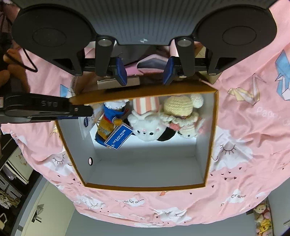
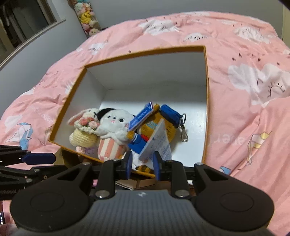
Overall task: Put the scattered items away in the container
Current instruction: 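Move both tools back toward the remaining pile beside the box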
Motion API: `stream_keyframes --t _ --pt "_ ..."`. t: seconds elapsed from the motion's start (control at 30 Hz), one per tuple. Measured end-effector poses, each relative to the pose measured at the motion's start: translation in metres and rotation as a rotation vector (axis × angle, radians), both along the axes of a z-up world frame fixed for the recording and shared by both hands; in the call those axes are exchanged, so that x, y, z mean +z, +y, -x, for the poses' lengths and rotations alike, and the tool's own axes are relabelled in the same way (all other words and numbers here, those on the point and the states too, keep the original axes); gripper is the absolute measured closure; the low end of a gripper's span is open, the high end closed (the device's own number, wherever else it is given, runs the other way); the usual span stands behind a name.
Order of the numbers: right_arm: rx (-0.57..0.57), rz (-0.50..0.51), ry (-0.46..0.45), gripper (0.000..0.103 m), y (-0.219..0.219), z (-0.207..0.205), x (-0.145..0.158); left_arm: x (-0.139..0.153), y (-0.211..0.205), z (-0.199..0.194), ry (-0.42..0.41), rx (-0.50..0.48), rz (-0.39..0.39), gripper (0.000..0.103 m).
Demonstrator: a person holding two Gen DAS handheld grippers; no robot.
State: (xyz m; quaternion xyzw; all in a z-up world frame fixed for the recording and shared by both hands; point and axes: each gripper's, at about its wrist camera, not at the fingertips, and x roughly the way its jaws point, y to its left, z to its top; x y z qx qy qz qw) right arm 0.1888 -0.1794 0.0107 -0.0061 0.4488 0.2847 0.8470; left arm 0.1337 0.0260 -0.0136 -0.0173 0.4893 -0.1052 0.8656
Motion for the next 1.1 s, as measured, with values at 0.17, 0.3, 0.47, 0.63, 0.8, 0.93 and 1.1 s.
stream_keyframes --t 0.17,0.3,0.47,0.63,0.8,0.93,1.1 --pt "0.073 -0.022 -0.07 0.075 -0.007 0.028 0.015 0.007 0.014 0.017 -0.006 -0.005 0.029 0.052" --pt "0.095 -0.031 -0.098 0.075 -0.014 0.044 0.017 0.007 0.024 0.032 0.008 0.022 0.036 0.052" --pt "0.162 0.01 -0.162 0.065 -0.009 0.066 0.01 -0.005 0.031 0.044 0.05 0.065 -0.009 0.052" --pt "0.232 0.07 -0.165 0.064 0.002 0.081 -0.004 -0.02 0.035 0.055 0.083 0.074 -0.025 0.046" --pt "0.287 0.182 -0.081 0.059 0.009 0.088 -0.026 -0.039 0.034 0.064 0.101 0.094 -0.068 0.045" --pt "0.315 0.183 -0.01 0.055 0.008 0.092 -0.04 -0.055 0.031 0.064 0.157 0.092 -0.062 0.045" --pt "0.347 0.216 0.039 0.048 0.009 0.097 -0.053 -0.075 0.025 0.062 0.227 0.082 -0.087 0.045"
